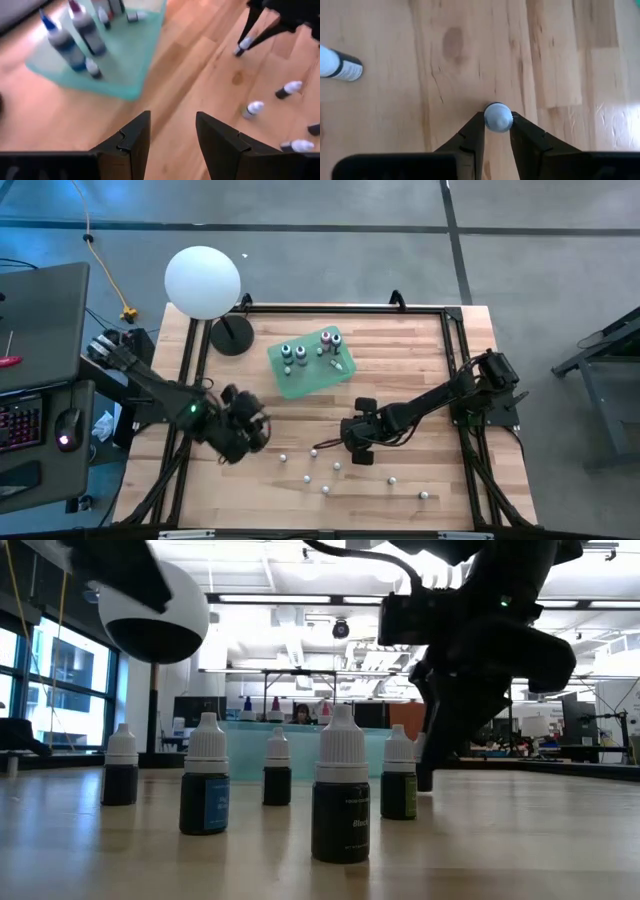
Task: Pick & Place food coloring
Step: Put the top small red bottle into the blue bin
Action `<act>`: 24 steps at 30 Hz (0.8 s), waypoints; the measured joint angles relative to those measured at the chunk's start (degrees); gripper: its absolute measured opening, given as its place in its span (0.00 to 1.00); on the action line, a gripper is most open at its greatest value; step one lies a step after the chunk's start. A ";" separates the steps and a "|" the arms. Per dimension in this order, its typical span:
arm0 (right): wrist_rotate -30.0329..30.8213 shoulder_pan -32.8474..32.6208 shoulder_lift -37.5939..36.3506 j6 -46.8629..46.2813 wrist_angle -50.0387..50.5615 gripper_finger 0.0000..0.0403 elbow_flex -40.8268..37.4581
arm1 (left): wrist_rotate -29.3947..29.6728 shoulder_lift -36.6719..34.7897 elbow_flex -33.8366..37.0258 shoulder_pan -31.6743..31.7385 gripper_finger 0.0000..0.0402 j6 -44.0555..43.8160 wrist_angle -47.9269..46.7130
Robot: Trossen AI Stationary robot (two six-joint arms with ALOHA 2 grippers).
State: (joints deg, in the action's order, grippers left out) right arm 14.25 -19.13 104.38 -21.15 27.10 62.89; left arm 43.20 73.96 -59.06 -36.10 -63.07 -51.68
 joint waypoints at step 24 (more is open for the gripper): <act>-1.42 21.29 -4.35 18.19 -27.38 0.16 0.11 | 4.89 0.04 3.86 -5.16 0.38 -6.22 2.25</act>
State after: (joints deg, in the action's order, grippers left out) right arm 12.83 2.16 100.03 -2.96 -0.28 63.00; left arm 48.09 74.00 -55.20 -41.25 -69.29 -49.43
